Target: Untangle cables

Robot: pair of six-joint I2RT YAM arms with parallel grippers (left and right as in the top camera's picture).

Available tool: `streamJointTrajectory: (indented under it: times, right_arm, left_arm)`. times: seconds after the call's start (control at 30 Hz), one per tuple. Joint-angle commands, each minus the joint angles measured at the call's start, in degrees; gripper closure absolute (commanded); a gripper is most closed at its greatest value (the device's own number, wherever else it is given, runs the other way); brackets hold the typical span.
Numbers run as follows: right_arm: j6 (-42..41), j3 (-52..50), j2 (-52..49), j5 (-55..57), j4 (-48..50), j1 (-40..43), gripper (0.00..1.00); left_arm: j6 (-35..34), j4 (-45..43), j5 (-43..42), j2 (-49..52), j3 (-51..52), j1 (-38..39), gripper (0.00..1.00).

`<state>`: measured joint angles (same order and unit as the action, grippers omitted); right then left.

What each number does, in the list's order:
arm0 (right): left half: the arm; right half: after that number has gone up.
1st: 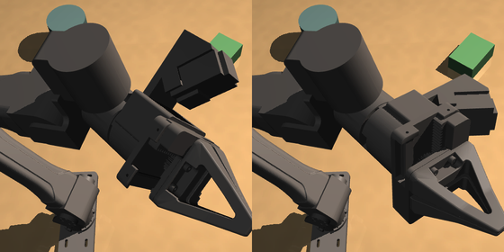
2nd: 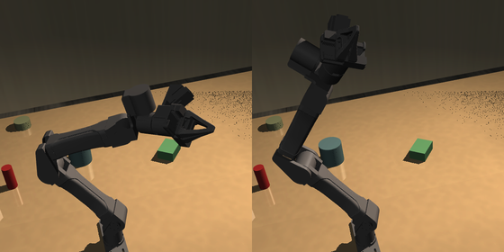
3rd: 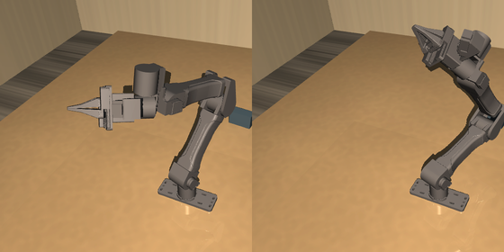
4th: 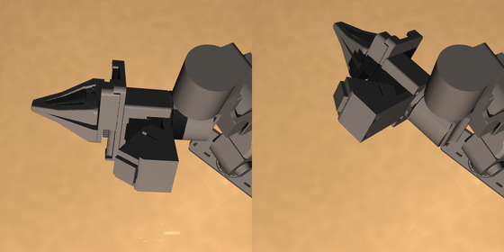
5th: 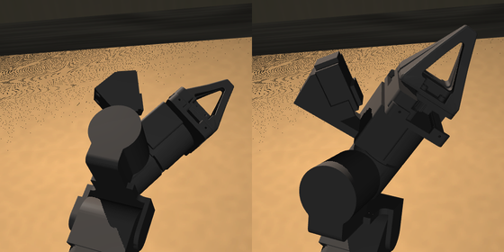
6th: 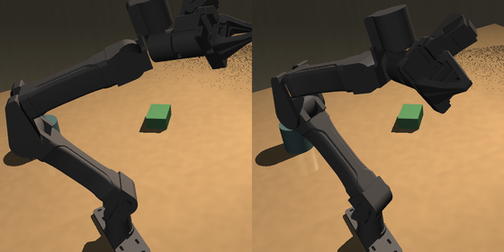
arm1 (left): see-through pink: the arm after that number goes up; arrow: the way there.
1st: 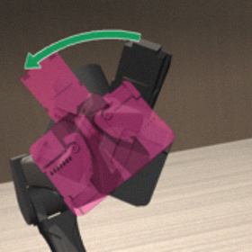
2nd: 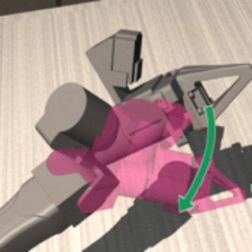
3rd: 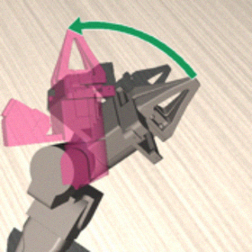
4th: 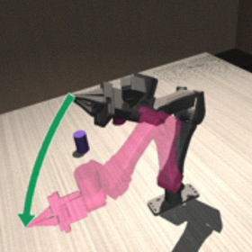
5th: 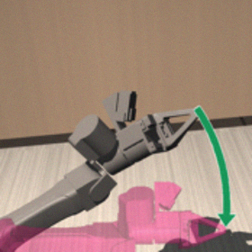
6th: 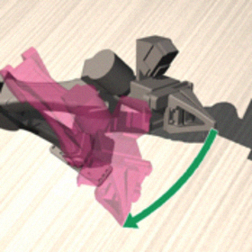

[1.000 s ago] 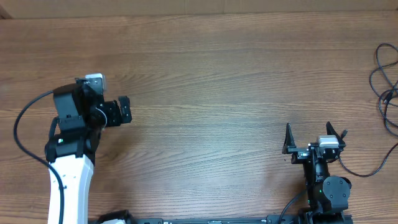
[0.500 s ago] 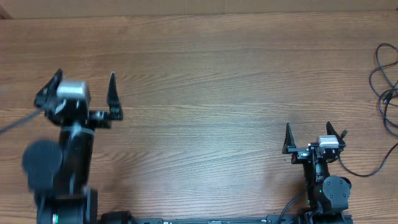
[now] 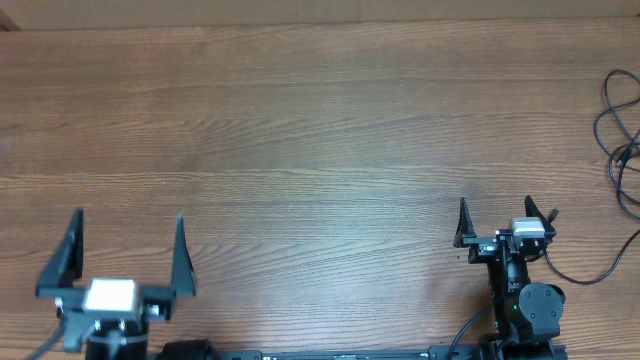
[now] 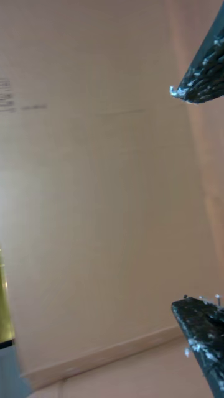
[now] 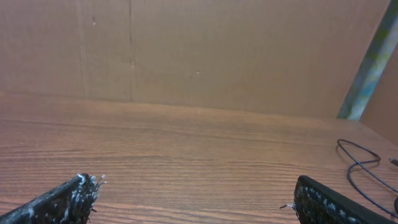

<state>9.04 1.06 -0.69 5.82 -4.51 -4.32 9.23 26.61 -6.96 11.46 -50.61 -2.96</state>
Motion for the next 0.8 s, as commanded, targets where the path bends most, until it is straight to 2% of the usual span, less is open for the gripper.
streamJointTrajectory:
  times: [0.0,0.2,0.3,0.47,0.63,0.77]
  right_arm:
    - [0.04,-0.61,0.52,0.13,0.26,-0.11,0.00]
    - [0.07,-0.61,0.52,0.13,0.26,-0.11,0.00]
    - [0.04,-0.61,0.52,0.13,0.26,-0.11,0.00]
    - [0.07,-0.61,0.52,0.13,0.26,-0.11,0.00]
    - [0.07,-0.61,0.52,0.13,0.26,-0.11,0.00]
    - [0.07,-0.61,0.52,0.13,0.28,-0.11,0.00]
  left_arm:
    - [0.83,4.85,-1.27,-2.80,-0.31,0.33,0.00]
    - [-0.46,14.49,-3.65,-3.13,-0.31,0.33,0.00]
    - [-1.16,12.96,-3.67,-3.15,1.11,0.37,0.00]
    - [-1.09,4.90,-2.93,-4.87,7.08,0.42,0.00]
    - [-1.11,-6.34,-2.95,-11.54,17.68,0.46,0.01]
    - [-0.42,-21.77,-3.23,-11.32,25.83,0.48,0.00]
